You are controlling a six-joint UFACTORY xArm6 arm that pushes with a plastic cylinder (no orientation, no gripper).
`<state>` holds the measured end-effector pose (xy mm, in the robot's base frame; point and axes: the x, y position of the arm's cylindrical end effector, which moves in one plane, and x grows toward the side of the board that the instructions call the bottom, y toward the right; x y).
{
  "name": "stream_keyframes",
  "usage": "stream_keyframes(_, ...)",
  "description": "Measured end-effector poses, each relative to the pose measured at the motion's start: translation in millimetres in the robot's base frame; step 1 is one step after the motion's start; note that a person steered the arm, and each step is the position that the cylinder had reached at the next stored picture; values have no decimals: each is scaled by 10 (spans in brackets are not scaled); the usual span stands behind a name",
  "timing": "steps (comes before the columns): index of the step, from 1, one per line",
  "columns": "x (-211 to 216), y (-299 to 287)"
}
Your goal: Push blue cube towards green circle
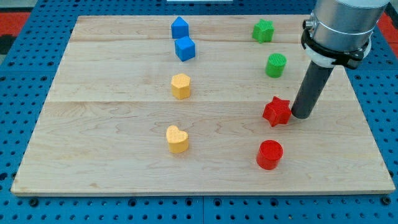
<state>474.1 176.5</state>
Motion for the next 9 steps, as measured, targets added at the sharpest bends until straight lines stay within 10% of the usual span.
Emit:
stream_keyframes(2, -612, -117)
stream_keyframes(7, -1629, -2514)
stream_keyframes(9, -1810, -1977)
